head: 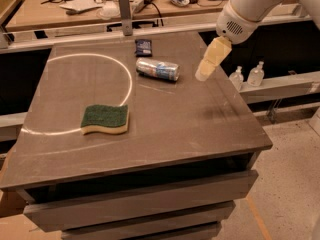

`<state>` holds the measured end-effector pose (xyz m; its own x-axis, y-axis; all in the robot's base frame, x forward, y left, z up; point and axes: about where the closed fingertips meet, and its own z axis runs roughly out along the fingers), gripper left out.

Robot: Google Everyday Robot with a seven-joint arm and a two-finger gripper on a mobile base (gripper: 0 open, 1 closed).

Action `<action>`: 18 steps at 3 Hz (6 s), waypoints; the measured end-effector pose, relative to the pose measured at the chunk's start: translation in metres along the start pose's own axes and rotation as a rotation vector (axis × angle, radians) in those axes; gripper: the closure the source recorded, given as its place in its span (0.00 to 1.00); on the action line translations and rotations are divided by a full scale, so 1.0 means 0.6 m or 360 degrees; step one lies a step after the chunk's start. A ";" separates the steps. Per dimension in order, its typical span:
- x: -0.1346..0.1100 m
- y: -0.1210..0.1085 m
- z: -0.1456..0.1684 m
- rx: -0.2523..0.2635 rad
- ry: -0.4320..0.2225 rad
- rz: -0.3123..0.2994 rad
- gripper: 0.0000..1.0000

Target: Place redbull can upright

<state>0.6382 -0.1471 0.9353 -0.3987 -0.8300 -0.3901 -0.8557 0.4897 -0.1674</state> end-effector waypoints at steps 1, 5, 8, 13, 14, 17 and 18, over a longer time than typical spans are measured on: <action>-0.035 -0.019 0.029 -0.0015 -0.0019 -0.0025 0.00; -0.171 -0.026 0.181 -0.0088 0.0101 -0.0157 0.00; -0.233 0.017 0.258 -0.0229 0.0236 -0.0214 0.02; -0.256 -0.008 0.130 -0.0147 -0.0117 -0.0222 1.00; -0.207 -0.037 0.033 -0.0031 -0.0475 -0.0042 1.00; -0.090 -0.059 -0.038 0.0097 -0.1263 0.0229 1.00; -0.079 -0.060 -0.056 0.0087 -0.1459 0.0222 1.00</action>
Offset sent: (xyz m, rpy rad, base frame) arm 0.0613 0.0502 -0.0109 0.0042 -0.0073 0.0751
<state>0.6771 -0.1345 0.9901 -0.0604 -0.2385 -0.9693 -0.7937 0.6004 -0.0982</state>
